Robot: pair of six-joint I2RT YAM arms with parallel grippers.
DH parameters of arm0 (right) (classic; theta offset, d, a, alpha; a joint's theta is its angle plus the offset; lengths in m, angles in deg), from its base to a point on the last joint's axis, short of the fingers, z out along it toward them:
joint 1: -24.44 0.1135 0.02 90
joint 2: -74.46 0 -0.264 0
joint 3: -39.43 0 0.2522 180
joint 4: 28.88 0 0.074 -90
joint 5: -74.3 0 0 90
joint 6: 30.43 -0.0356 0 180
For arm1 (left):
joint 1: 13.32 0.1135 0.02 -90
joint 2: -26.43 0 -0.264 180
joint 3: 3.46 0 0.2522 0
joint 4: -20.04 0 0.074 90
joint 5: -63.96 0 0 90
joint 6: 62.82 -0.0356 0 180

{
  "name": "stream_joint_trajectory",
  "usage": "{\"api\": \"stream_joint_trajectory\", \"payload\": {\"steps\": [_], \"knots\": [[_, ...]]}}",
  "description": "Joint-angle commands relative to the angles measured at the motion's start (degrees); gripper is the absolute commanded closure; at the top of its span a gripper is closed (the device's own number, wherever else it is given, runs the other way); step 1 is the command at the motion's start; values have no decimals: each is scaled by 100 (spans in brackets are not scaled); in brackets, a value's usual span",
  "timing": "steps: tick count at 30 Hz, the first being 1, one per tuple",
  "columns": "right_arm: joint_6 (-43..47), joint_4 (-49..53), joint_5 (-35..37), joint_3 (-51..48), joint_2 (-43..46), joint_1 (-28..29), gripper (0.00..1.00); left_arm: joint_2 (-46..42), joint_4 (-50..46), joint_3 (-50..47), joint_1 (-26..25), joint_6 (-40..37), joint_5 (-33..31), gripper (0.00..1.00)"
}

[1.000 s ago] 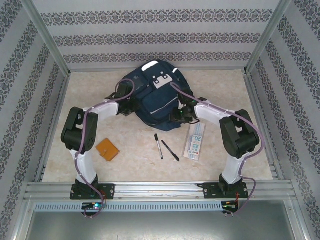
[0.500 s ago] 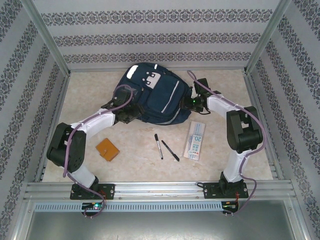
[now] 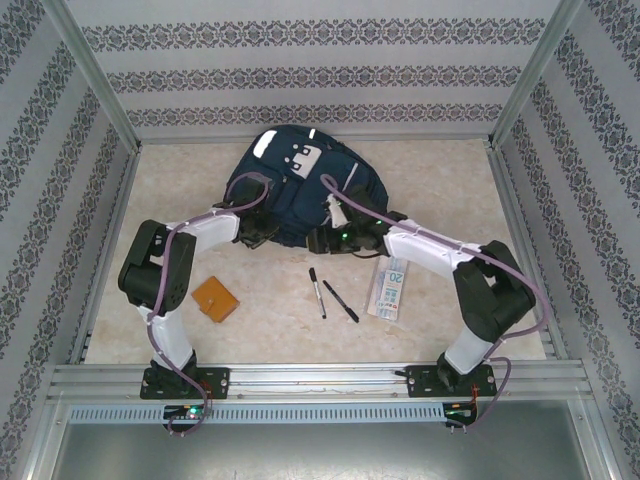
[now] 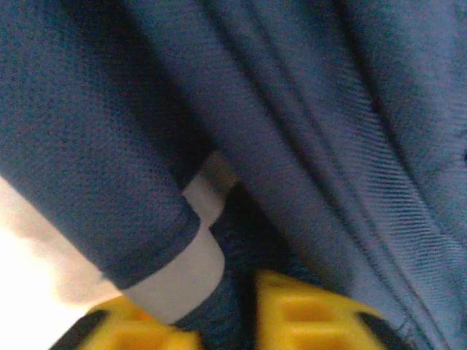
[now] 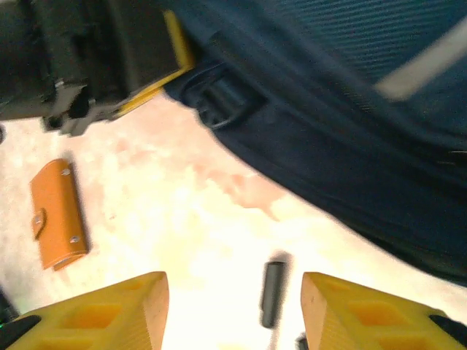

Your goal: Pack books, pencil case, and school supplies into a backpack

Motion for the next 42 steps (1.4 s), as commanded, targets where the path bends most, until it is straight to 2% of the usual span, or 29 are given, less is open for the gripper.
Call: {"api": "stream_joint_trajectory", "payload": {"steps": [1, 3, 5, 9, 12, 14, 18, 21, 23, 26, 28, 34, 42], "knots": [[-165, -511, -878, 294, -606, 157, 51, -88, -282, 272, -41, 51, 387, 96], [165, -209, -1040, 751, -1033, 288, 53, -393, -388, 225, -50, 91, 572, 100], [349, -152, -984, 966, -1281, 310, 54, -683, -538, 172, -59, 165, 596, 100], [776, -61, -383, 1334, -1684, 198, 55, -1071, -687, 75, -59, 203, 764, 100], [888, -400, 31, 1333, -1729, 30, 56, -1243, -758, -32, -80, 196, 728, 100], [957, -606, -171, 1356, -1730, -130, 57, -1290, -791, -103, -90, 218, 736, 100], [1329, -1066, -1096, 1198, -1574, -332, 50, -1356, -683, -210, -111, 416, 927, 100], [1251, -1240, -1831, 1129, -1555, -371, 45, -1472, -653, -187, -147, 447, 956, 100], [1229, -1244, -1705, 1066, -1522, -299, 44, -1556, -649, -167, -156, 484, 985, 100], [1216, -1289, -1154, 946, -1490, -189, 43, -1695, -554, -251, -164, 677, 1029, 100], [946, -1648, -1070, 818, -1514, -184, 43, -1764, -440, -317, -164, 814, 1086, 100], [608, -2184, -1257, 897, -1723, 4, 48, -1710, -346, -338, -257, 959, 1196, 100], [464, -2879, -1354, 892, -1965, 180, 49, -1599, -319, -225, -295, 998, 1297, 100]]}}
